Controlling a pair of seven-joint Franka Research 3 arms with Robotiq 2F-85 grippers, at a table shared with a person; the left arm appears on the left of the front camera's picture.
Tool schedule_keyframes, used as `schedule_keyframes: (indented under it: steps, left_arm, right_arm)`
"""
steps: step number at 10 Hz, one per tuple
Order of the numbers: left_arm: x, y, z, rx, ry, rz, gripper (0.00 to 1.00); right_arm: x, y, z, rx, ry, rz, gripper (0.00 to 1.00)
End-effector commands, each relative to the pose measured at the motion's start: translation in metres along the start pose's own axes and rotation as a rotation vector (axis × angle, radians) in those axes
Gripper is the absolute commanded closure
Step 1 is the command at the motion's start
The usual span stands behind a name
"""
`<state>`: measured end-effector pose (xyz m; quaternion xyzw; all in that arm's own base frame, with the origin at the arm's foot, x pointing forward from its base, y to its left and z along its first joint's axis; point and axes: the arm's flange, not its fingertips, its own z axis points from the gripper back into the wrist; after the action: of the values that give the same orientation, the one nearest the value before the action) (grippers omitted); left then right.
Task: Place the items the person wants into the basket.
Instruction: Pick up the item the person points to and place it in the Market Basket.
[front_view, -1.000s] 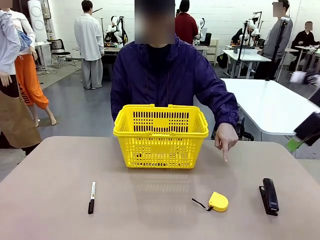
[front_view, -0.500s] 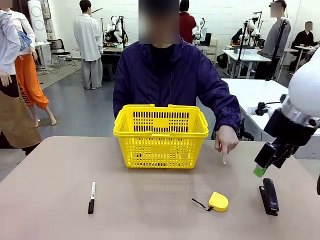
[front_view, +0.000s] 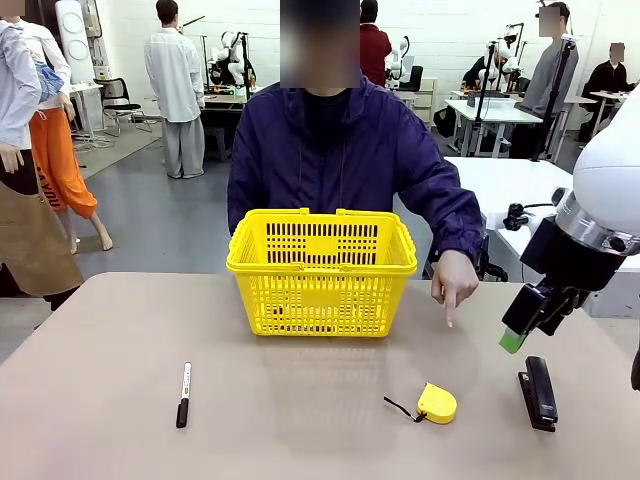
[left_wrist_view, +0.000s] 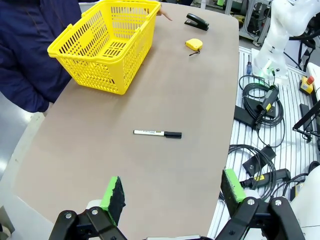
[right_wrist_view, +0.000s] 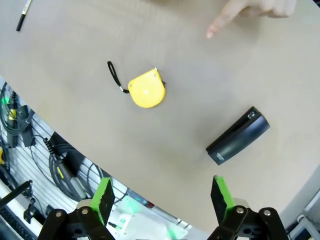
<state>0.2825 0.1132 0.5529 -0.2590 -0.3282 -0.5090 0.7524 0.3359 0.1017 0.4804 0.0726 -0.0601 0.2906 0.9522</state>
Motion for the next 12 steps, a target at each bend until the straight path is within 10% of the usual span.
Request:
schedule_keyframes:
  steps: [1, 12]
  left_arm:
    - [-0.003, 0.000, -0.001, -0.005, -0.023, -0.021, 0.00]
    - [-0.003, 0.000, -0.001, -0.005, -0.023, -0.021, 0.00]
  right_arm:
    - [0.000, 0.000, -0.004, -0.013, 0.012, -0.004, 0.00]
    - [0.064, 0.064, -0.135, -0.349, 0.057, -0.211, 0.00]
